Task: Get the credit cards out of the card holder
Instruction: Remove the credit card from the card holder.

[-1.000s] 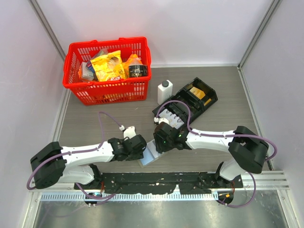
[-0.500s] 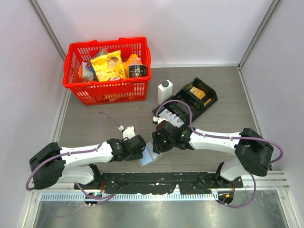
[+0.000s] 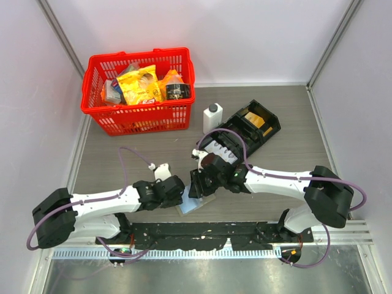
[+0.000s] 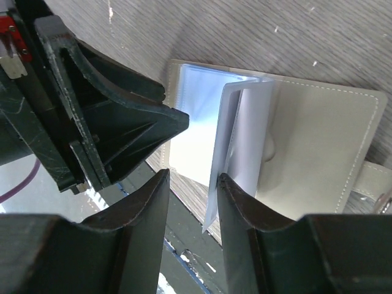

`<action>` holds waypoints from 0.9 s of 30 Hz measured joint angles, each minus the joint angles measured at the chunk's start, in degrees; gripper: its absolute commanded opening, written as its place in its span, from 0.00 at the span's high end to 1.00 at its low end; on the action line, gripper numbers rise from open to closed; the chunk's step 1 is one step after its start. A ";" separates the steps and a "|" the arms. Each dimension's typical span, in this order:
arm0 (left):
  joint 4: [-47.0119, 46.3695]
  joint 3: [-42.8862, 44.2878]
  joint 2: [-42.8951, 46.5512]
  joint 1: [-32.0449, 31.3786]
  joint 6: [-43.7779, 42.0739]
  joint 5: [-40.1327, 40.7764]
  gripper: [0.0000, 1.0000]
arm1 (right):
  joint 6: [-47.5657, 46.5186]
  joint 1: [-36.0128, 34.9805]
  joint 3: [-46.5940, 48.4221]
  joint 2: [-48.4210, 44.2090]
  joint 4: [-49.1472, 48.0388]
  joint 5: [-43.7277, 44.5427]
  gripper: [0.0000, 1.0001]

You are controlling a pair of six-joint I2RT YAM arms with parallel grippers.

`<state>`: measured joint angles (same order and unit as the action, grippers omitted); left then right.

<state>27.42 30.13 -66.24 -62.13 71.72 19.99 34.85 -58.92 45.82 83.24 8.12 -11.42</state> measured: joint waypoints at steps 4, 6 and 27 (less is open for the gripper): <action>0.02 -0.81 1.97 0.00 0.76 0.35 0.53 | 0.28 -0.09 0.00 0.42 -1.49 -1.57 0.57; 0.11 -1.29 3.61 0.00 1.51 0.79 0.54 | 0.59 -0.24 0.00 1.27 -2.47 -2.47 0.57; 4.81 -3.32 18.29 0.00 5.16 3.98 0.55 | 1.33 -1.29 0.04 1.57 3.54 11.63 0.55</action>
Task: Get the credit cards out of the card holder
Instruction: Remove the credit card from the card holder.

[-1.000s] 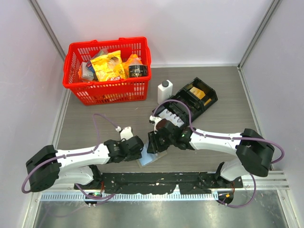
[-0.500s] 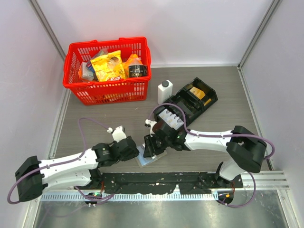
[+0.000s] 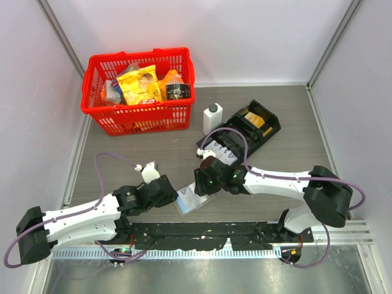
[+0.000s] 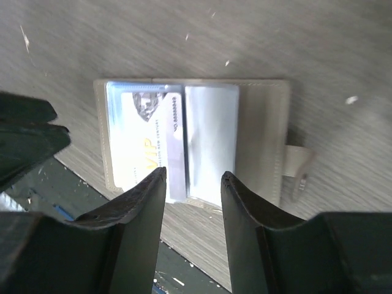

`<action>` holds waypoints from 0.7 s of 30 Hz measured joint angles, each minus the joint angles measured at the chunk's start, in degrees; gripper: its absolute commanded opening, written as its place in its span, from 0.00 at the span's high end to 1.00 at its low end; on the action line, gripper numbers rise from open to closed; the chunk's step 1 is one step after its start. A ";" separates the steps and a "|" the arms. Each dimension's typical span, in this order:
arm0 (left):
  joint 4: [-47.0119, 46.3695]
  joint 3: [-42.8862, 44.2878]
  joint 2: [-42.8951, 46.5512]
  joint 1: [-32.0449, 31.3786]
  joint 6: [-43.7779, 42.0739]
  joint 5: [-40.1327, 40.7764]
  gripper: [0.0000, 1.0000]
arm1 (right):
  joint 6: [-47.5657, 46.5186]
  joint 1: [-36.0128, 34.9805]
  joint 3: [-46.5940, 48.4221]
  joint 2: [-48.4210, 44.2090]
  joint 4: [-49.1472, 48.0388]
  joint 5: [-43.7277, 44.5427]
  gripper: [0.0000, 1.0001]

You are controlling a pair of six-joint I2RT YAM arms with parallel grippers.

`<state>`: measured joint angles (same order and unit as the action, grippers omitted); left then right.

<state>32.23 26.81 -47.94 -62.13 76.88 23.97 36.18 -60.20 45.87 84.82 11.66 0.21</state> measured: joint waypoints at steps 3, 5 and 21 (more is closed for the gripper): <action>-1.55 0.24 -2.73 0.00 -1.07 -1.05 0.55 | -0.02 0.48 -0.24 -2.60 0.04 2.40 0.56; -2.80 0.50 -4.90 -0.02 -1.66 -1.77 0.55 | -0.04 1.36 -0.98 -4.33 -1.75 2.16 0.57; -11.19 1.38 -14.62 0.00 -4.35 -5.03 0.69 | -0.17 6.21 -3.30 2.91 -13.88 -11.17 0.60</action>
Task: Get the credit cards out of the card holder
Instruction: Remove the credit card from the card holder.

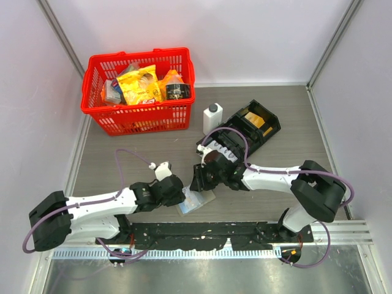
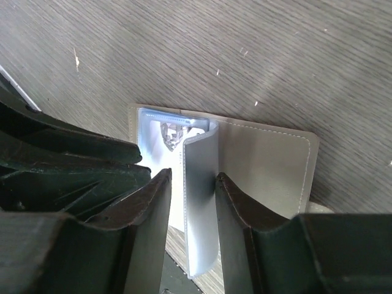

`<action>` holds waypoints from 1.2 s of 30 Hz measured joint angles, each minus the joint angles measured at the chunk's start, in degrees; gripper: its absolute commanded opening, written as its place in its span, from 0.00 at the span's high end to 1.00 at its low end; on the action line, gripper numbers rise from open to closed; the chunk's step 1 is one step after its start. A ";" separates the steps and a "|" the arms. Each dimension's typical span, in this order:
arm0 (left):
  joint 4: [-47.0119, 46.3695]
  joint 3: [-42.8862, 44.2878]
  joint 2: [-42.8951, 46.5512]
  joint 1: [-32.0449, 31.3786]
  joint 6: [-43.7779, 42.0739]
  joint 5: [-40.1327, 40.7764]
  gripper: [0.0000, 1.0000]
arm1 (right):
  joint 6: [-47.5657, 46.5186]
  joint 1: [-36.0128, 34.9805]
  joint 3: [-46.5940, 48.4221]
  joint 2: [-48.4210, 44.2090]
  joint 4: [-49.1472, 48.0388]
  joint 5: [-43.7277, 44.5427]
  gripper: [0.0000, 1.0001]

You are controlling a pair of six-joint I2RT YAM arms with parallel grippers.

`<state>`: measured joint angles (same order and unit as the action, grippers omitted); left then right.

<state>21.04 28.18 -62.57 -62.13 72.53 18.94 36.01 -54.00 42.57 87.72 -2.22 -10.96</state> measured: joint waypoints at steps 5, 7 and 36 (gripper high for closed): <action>-1.42 0.00 -1.64 -0.02 -0.09 -0.61 0.71 | 0.00 0.13 -0.11 0.24 0.26 1.55 0.57; -1.79 0.00 -2.14 0.00 -0.09 -0.74 0.71 | -0.07 0.13 -0.11 -0.76 1.70 4.02 0.56; -3.69 -1.25 -2.84 0.00 1.84 -1.62 0.75 | 1.46 2.36 -3.65 6.51 -9.75 -8.76 0.72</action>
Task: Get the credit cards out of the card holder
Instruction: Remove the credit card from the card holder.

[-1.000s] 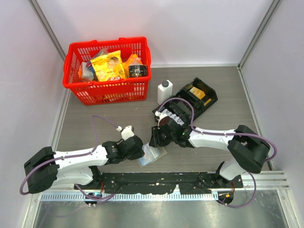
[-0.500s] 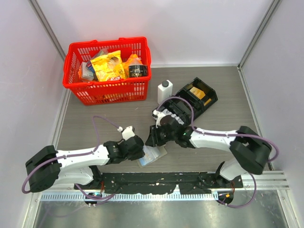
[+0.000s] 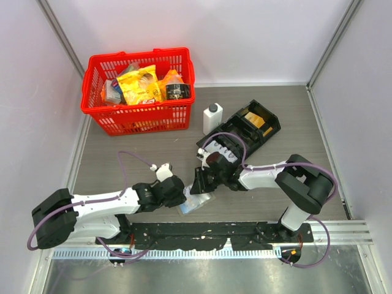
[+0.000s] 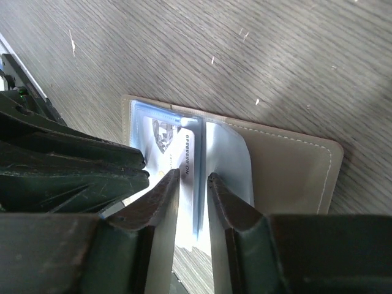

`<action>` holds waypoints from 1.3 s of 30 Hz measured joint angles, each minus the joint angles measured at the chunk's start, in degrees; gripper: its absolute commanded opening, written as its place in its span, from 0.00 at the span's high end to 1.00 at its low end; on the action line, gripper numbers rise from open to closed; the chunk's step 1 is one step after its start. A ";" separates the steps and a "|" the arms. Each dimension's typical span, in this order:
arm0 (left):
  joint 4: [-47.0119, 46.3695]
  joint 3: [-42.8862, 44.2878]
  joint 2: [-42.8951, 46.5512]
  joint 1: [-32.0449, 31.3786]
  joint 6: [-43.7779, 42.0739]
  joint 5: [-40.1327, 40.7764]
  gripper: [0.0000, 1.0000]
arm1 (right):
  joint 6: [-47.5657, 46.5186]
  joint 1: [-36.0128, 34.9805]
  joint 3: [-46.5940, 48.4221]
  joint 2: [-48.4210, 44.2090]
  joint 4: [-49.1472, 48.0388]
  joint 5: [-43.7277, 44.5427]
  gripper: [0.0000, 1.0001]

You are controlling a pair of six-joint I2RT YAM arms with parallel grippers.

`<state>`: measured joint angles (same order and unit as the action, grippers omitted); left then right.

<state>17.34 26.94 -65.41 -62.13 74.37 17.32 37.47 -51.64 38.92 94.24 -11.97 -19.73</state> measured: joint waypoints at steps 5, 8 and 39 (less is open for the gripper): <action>0.00 0.00 -0.02 0.00 0.20 -0.02 0.76 | 0.50 0.39 -0.52 0.70 -1.97 -1.84 0.86; 0.00 -0.02 -0.11 0.00 0.20 -0.02 0.76 | 1.07 1.09 -1.25 0.70 -3.30 -2.91 0.98; -1.75 -0.02 -1.73 0.44 0.42 -0.92 0.79 | 2.60 4.72 -3.87 1.51 -7.67 -7.10 0.83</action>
<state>15.59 26.92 -67.13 -61.69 74.78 16.40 40.07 -46.92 35.05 95.74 -19.64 -26.83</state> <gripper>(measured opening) 0.208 0.216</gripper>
